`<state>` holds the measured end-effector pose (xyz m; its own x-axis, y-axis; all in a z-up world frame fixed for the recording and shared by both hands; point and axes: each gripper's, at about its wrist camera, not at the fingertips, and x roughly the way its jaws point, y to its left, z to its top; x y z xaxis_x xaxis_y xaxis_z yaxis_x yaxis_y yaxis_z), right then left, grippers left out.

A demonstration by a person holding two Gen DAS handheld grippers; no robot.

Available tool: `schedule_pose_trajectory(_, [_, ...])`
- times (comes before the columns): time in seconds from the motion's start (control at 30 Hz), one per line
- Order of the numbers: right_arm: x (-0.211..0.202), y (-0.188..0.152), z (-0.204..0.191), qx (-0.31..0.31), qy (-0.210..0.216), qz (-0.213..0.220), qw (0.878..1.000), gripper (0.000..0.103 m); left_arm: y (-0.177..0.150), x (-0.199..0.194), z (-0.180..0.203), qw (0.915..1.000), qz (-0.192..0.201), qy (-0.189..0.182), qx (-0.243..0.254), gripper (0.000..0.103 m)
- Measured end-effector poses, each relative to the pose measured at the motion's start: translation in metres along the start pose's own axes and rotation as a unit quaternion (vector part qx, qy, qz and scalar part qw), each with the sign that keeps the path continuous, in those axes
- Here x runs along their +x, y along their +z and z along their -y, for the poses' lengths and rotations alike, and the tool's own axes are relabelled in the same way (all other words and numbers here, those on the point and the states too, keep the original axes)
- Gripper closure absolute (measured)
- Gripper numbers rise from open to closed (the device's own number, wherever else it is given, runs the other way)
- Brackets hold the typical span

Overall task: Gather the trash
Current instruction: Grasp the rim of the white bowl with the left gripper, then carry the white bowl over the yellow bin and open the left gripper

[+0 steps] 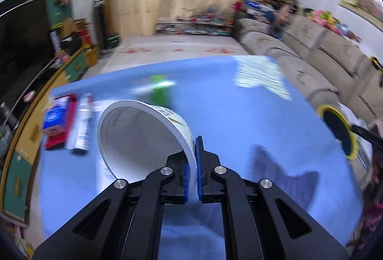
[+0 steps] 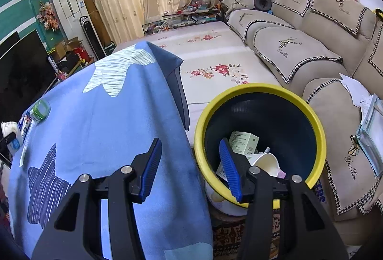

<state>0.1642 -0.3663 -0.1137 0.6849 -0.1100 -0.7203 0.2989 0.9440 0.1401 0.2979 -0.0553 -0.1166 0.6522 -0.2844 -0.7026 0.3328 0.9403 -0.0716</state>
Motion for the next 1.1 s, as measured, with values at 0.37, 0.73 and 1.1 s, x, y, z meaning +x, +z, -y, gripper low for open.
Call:
schedule_pose_trajectory(0.37, [-0.043, -0.007, 0.032, 0.005, -0.024, 0.033, 0.999, 0.055, 0.011, -0.003, 0.166, 0.9871, 0.009, -0.126, 0.098, 0.097])
schedule_pose_trajectory(0.73, [-0.064, -0.023, 0.092, 0.051, -0.046, 0.049, 0.996, 0.055, 0.04, 0.041, 0.327, 0.9652, -0.009, -0.181, 0.189, 0.097])
schedule_pose_trajectory(1.1, [-0.072, -0.036, 0.154, 0.092, -0.079, 0.041, 0.992, 0.054, 0.044, 0.12, 0.464, 0.9469, -0.06, -0.206, 0.239, 0.097])
